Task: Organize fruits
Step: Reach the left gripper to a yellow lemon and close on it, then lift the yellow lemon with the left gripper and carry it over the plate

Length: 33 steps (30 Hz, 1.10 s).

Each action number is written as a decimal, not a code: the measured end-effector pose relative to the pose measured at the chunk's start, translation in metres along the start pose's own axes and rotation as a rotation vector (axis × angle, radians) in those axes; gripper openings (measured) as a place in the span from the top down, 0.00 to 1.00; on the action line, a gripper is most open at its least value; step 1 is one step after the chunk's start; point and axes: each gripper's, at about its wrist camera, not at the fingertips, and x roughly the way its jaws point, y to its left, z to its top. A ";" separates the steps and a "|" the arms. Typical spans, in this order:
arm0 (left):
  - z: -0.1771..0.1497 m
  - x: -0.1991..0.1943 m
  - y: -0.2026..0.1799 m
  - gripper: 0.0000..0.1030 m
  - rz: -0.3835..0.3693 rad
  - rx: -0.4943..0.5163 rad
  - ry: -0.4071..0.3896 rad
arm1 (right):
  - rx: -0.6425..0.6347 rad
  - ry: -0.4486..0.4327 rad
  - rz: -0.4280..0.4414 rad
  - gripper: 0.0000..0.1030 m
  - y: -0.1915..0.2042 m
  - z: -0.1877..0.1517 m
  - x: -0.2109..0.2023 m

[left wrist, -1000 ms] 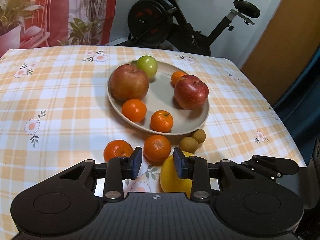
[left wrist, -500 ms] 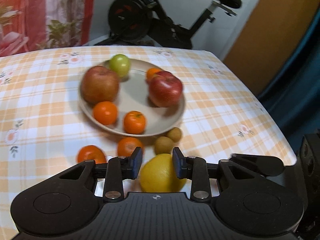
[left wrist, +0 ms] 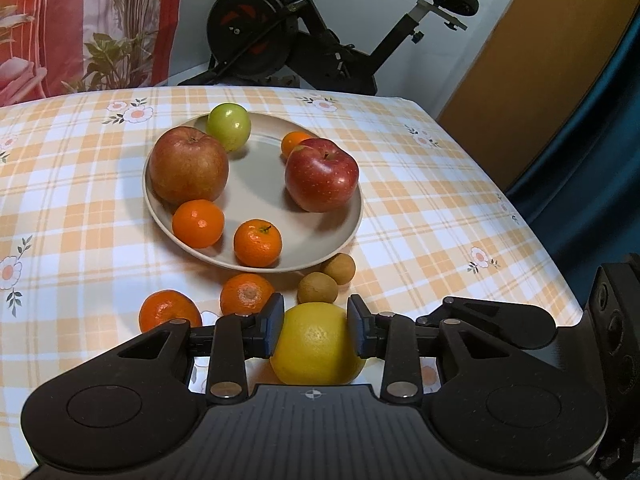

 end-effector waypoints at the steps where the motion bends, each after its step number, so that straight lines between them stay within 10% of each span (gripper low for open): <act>1: 0.000 0.000 0.001 0.64 -0.001 -0.003 0.000 | 0.000 0.001 0.004 0.51 0.000 0.000 0.001; 16: -0.016 -0.004 0.042 0.63 -0.125 -0.287 -0.013 | 0.029 -0.012 0.022 0.54 -0.001 -0.002 0.001; 33: -0.019 0.003 0.038 0.57 -0.138 -0.279 -0.031 | 0.050 -0.025 0.018 0.53 -0.005 -0.003 -0.004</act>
